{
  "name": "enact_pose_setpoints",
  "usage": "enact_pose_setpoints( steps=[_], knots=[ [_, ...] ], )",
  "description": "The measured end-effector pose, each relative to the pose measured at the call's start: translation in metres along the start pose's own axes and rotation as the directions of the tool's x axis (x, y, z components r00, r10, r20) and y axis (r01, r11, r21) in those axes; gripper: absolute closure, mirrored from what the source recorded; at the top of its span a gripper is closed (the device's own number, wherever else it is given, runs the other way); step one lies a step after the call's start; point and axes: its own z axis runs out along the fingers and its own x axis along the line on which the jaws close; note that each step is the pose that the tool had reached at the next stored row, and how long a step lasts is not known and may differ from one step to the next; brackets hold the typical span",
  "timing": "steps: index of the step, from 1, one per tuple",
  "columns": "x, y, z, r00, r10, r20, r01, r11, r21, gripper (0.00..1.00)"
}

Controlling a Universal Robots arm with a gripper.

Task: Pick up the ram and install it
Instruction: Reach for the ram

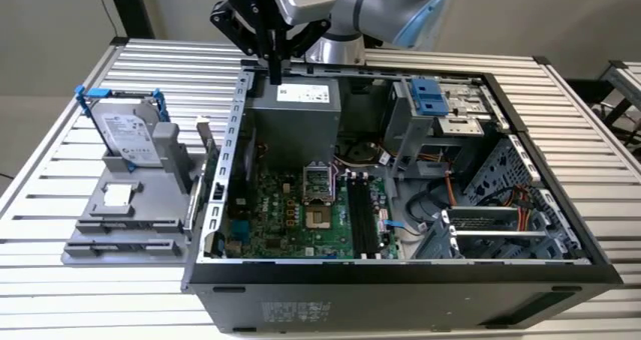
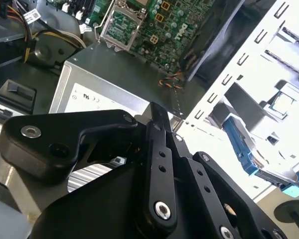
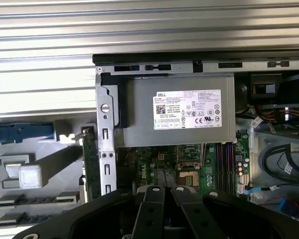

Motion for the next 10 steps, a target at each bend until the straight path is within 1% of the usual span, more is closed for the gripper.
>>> enact_pose_setpoints(
  steps=[5, 10],
  knots=[
    [0.0099, -0.0007, -0.0005, 1.0, 0.0, -0.0001, 0.0, 1.0, 0.0, 1.0],
    [0.0233, -0.0016, -0.001, 1.0, 0.0, 0.0, 0.0, 1.0, -0.0001, 1.0]
  ],
)
